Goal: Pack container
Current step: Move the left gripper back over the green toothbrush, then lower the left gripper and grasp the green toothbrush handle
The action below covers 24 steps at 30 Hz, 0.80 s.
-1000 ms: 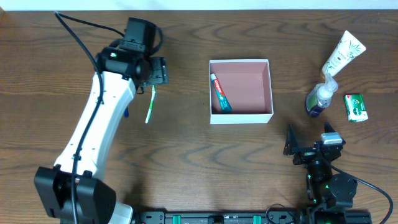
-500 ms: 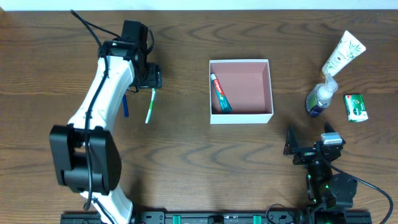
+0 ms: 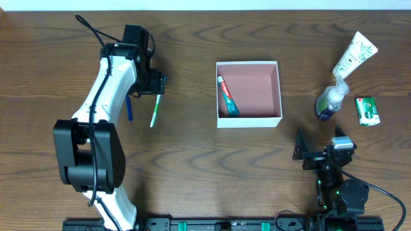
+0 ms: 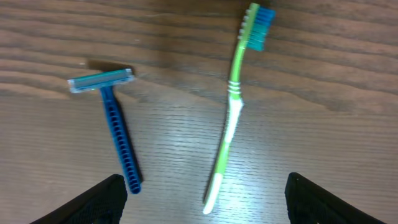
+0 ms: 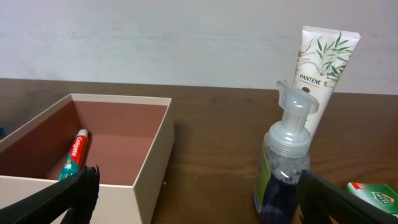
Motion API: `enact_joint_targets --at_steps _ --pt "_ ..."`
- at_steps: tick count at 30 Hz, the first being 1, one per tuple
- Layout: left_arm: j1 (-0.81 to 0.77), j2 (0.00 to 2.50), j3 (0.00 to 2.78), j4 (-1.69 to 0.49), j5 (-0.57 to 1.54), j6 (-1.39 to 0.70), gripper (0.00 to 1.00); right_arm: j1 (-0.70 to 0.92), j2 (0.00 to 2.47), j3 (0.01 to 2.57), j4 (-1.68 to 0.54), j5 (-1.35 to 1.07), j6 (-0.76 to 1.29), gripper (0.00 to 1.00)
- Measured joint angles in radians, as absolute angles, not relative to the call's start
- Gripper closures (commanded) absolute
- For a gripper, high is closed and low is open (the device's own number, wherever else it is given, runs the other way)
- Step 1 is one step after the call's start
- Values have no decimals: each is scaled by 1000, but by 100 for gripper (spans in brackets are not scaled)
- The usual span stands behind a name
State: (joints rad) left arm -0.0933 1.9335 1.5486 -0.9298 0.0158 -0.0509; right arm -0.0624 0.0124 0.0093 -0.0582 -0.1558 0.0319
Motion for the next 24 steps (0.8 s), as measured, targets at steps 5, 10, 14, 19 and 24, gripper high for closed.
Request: enact_joint_targets --at_steps 5,10,14,19,24 --pt "-93 1950 1549 -923 29 -46 17 -62 12 9 -58 -156 32 1" --pt "-93 1980 1549 -923 32 -44 17 -62 12 9 -58 -156 32 1" --pt "-93 2019 1549 -923 39 -44 17 -62 12 9 -58 -156 32 1" --pt "-93 2045 1547 -923 44 -44 17 -62 12 9 -58 -156 32 1" --pt "-93 2046 1547 -919 46 -44 17 -62 12 9 -58 -156 32 1"
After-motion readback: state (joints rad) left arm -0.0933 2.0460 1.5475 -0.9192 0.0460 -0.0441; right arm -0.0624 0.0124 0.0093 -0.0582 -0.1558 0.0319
